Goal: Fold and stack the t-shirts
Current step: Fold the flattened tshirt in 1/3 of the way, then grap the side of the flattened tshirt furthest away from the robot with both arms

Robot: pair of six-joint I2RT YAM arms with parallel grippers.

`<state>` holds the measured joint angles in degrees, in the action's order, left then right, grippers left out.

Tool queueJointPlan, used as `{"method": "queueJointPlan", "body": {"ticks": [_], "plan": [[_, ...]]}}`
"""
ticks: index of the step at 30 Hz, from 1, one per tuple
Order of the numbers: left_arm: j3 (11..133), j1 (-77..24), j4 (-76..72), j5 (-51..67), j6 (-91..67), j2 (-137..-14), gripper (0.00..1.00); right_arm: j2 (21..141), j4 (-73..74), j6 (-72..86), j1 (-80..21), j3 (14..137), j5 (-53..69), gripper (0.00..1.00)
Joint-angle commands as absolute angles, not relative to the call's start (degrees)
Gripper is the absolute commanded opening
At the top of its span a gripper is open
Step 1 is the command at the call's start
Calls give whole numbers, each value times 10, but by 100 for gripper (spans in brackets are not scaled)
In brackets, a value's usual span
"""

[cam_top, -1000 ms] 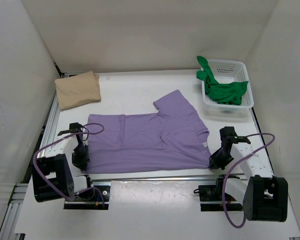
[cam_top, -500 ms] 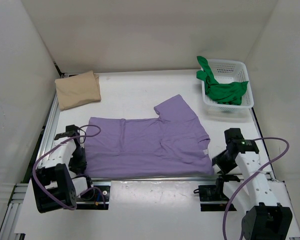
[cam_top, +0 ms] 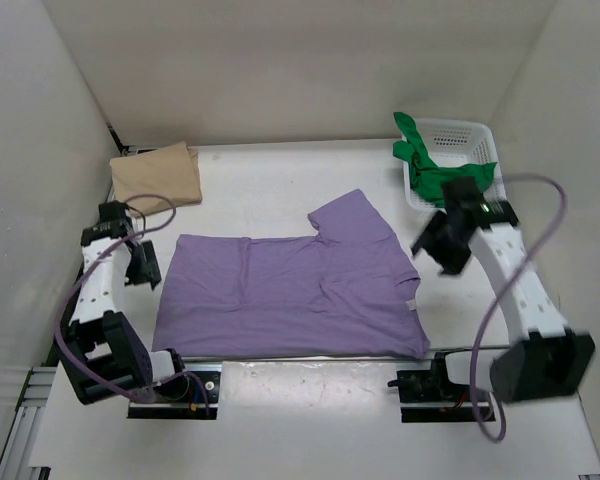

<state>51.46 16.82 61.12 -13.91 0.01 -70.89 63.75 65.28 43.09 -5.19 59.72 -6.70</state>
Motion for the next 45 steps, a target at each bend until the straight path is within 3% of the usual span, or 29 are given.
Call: {"method": "queueJointPlan", "body": {"ticks": [1, 7, 12, 18, 27, 29, 30, 36, 42, 45], "plan": [[608, 171, 570, -84, 0, -755, 82, 796, 620, 328, -151, 774, -92, 71], [715, 157, 513, 4, 0, -890, 82, 1083, 635, 294, -209, 1132, -102, 73], [780, 135, 490, 46, 0, -997, 83, 1313, 592, 300, -203, 1334, -102, 73], [863, 115, 479, 46, 0, -1105, 86, 1416, 481, 367, -195, 1337, -178, 73], [882, 99, 479, 46, 0, -1155, 90, 1480, 514, 421, -195, 1375, -161, 73], [877, 92, 479, 52, 0, -1161, 90, 1488, 527, 421, -195, 1375, -155, 60], [872, 92, 479, 61, 0, -1161, 90, 1488, 527, 421, -195, 1365, -155, 42], [850, 79, 479, 80, 0, -1166, 90, 1476, 527, 415, -195, 1351, -143, 0], [875, 79, 479, 87, 0, -1195, 88, 1410, 490, 391, -195, 1288, -124, 0], [898, 79, 484, 98, 0, -1231, 74, 1375, 490, 362, -200, 1273, -130, 0]]}}
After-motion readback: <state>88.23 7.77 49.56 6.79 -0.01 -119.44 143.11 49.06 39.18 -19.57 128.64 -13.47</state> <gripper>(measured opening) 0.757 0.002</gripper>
